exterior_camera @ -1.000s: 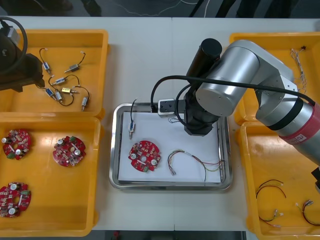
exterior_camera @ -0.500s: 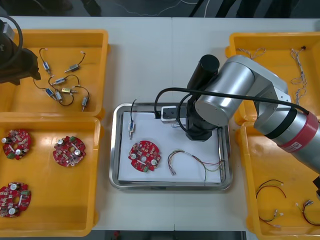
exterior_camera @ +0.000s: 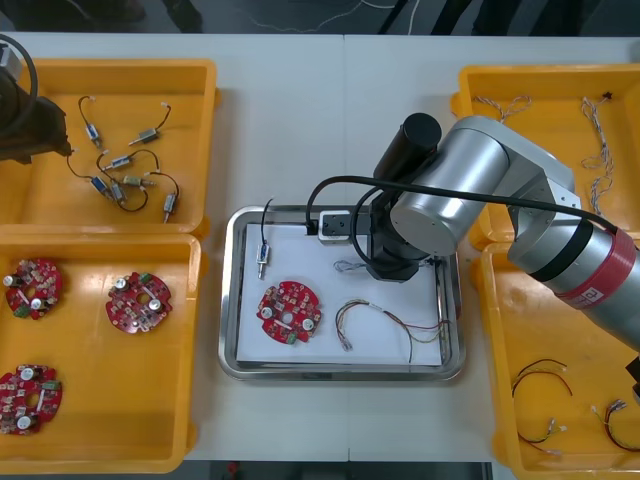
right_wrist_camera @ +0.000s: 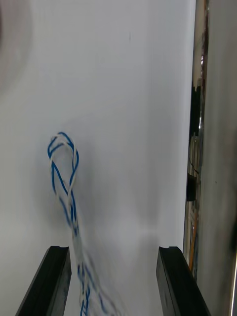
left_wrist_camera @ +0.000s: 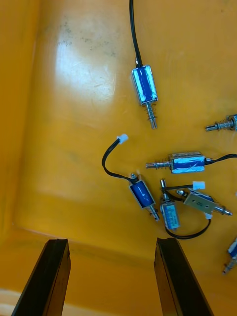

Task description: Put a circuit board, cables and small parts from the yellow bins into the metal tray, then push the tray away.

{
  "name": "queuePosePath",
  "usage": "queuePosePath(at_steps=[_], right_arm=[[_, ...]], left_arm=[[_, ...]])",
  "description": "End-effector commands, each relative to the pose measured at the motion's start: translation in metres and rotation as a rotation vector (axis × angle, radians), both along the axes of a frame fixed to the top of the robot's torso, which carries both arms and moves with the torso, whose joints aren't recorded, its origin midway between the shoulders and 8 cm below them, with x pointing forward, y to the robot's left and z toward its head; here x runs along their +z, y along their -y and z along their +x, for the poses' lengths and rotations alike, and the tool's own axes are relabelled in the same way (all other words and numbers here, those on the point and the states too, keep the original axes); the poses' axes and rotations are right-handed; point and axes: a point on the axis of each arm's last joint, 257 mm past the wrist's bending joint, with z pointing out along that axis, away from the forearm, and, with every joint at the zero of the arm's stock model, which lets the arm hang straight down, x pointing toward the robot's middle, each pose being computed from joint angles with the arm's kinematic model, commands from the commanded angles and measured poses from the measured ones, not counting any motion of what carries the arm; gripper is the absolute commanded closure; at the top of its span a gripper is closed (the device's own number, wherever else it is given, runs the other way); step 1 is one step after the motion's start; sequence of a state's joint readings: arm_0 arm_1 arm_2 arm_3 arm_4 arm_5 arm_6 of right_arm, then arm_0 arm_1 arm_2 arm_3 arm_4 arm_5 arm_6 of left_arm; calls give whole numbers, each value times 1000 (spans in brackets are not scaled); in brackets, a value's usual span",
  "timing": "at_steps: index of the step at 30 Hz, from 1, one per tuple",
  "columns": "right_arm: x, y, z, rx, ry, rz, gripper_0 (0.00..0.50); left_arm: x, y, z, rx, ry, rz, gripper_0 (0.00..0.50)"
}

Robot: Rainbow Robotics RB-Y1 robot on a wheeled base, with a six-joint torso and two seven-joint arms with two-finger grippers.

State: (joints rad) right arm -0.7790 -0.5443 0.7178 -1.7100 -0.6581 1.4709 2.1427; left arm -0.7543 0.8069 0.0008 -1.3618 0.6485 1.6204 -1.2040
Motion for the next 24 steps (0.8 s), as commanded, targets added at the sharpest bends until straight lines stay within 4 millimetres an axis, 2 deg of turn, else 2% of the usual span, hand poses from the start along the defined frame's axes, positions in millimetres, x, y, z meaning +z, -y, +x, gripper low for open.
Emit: queuePosePath(at_steps=[1, 12, 19, 24], right_arm=[[2, -12, -2, -7, 24, 19, 0], [24, -25, -6, 5, 69, 50, 0], [59, -17, -8, -42, 79, 79, 0], [79, -1, -18, -98, 46, 73, 0]], left_arm=[[35, -23, 18, -80, 70, 94, 0], [14, -29, 38, -89, 105, 108, 0], [6, -27, 53, -92, 149, 105, 0], [-1, -25, 61, -94, 169, 103, 0]])
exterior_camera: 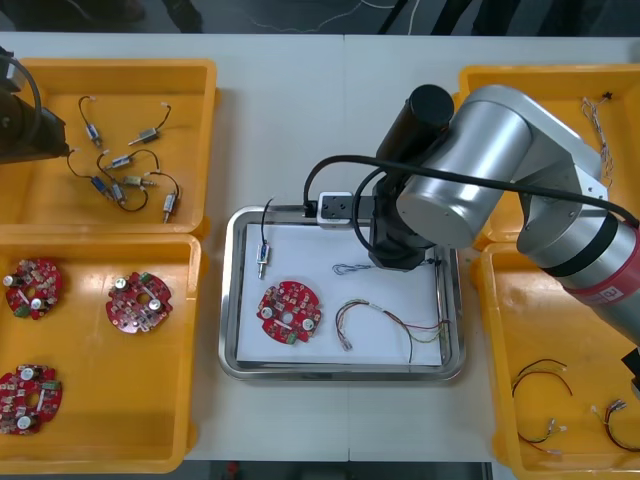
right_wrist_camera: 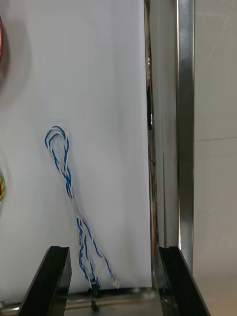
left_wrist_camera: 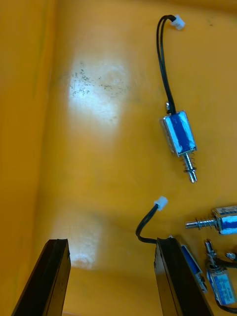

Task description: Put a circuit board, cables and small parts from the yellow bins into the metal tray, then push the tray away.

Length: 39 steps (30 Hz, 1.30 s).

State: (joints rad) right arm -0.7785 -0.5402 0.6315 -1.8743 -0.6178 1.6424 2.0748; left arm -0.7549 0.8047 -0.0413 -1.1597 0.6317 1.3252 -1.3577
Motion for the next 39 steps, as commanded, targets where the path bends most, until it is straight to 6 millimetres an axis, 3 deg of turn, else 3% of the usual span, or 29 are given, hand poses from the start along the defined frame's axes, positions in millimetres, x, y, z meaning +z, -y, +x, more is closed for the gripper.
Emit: queuePosePath(at_steps=[1, 6, 15, 22, 23, 25, 27, 29, 30, 31, 39], right_arm=[[33, -1, -9, -55, -4, 69, 0], [55, 26, -24, -167, -30, 70, 0], [99, 41, -25, -344, 28, 304, 0], [104, 84, -29, -557, -8, 444, 0], [105, 89, -29, -581, -4, 452, 0], [106, 110, -29, -666, 18, 479, 0], [104, 124, -30, -724, 19, 496, 0], [103, 136, -31, -779, 17, 518, 0], [102, 145, -31, -820, 16, 535, 0], [102, 156, -32, -856, 19, 545, 0], [99, 213, -43, -994, 27, 579, 0]], left_arm=[[24, 9, 22, -41, 66, 35, 0], [11, 14, 27, -55, 63, 60, 0], [1, 27, 28, -82, 51, 69, 0], [-6, 32, 29, -97, 41, 87, 0], [-6, 32, 29, -98, 41, 91, 44], [-8, 32, 29, -100, 39, 97, 215], [-10, 32, 28, -100, 34, 97, 340], [-11, 31, 29, -99, 34, 97, 387], [-12, 33, 29, -102, 33, 97, 459], [-13, 35, 29, -102, 33, 94, 496], [-14, 35, 28, -106, 27, 104, 500]])
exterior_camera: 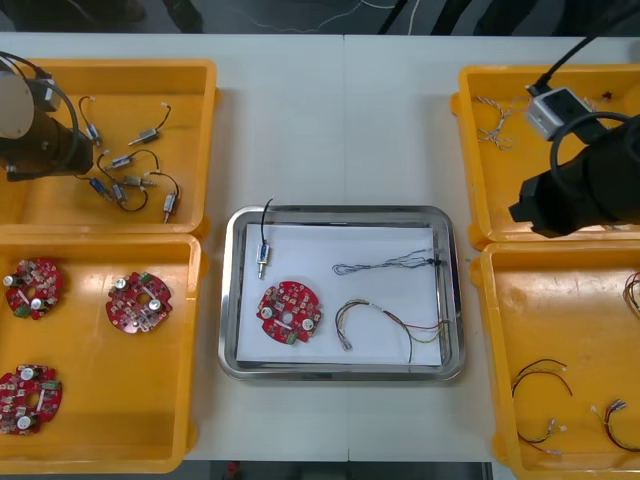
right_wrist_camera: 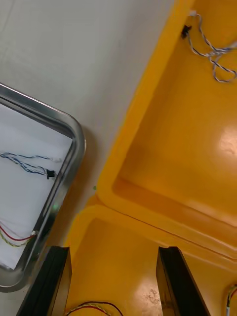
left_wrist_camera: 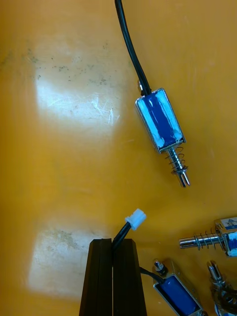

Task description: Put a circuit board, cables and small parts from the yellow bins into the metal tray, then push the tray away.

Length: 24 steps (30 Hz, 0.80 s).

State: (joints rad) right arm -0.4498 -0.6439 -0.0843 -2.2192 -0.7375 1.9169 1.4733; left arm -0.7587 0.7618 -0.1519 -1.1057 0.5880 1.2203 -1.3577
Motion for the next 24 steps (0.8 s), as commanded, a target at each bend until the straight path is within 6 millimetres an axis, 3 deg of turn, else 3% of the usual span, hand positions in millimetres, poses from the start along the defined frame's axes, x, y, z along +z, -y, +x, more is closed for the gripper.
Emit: queuePosePath(at_steps=[1, 8, 16, 24], right_arm=[[10, 46, -10, -106, 22, 8, 0], [3, 81, -24, -187, 1, 18, 0], [-2, 107, -37, -255, -10, 40, 0], [-28, 134, -61, -313, -82, -3, 0]], left_arm=[[20, 17, 14, -59, 26, 31, 500], [24, 8, 2, -66, -13, 36, 500], [22, -11, -20, -75, -72, 70, 500], [21, -31, -30, -81, -87, 99, 500]])
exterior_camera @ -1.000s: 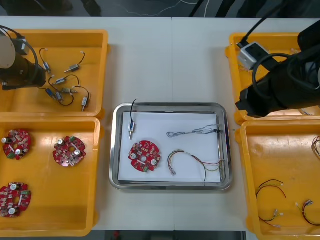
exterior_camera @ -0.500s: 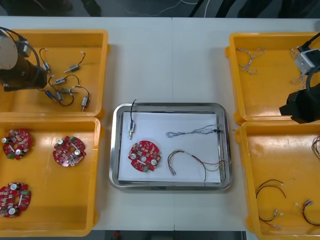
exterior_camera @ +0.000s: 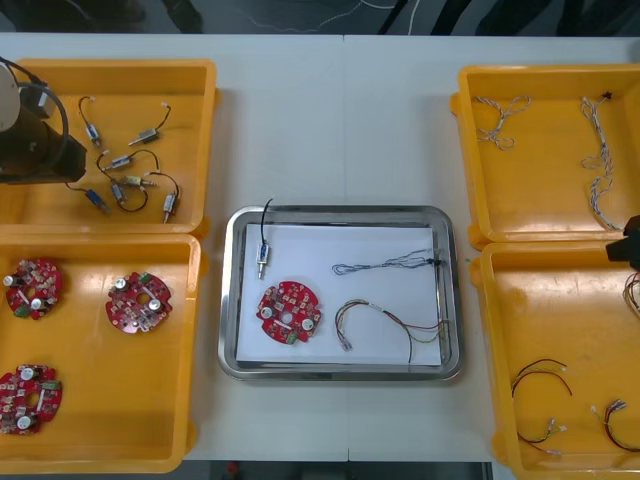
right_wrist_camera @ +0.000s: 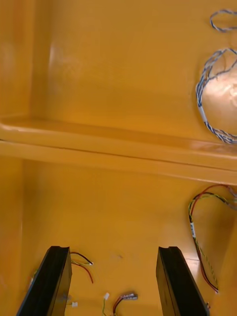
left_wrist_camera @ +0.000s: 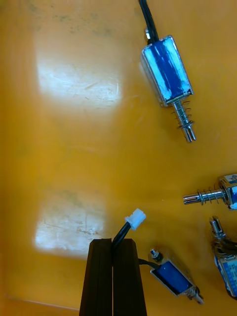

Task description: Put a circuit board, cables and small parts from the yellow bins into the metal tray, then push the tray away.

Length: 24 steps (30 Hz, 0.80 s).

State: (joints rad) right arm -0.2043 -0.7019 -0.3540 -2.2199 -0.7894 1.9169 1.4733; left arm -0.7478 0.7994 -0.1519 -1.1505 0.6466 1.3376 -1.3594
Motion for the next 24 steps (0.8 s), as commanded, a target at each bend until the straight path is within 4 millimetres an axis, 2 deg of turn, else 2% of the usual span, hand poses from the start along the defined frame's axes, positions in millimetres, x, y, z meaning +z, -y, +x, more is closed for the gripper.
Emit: queuePosePath(at_steps=[1, 7, 19, 20, 22, 23, 24], right_arm=[[-3, 30, -20, -61, -26, -61, 0], [-13, 42, -27, -101, -53, -68, 0], [-28, 56, -32, -164, -99, -34, 0], [-30, 58, -32, -172, -105, -30, 0], [-34, 60, -33, -180, -119, -25, 0], [-36, 62, -33, -187, -124, -22, 0], [-37, 64, -34, -193, -128, -22, 0]], left_arm=[[22, -32, -5, -87, 3, 121, 500], [16, -42, -6, -91, 17, 138, 500], [20, -43, -6, -79, 30, 120, 500], [20, -43, -6, -77, 30, 115, 484], [22, -44, -7, -73, 28, 110, 380], [24, -45, -8, -68, 27, 102, 241], [26, -45, -9, -64, 27, 94, 123]])
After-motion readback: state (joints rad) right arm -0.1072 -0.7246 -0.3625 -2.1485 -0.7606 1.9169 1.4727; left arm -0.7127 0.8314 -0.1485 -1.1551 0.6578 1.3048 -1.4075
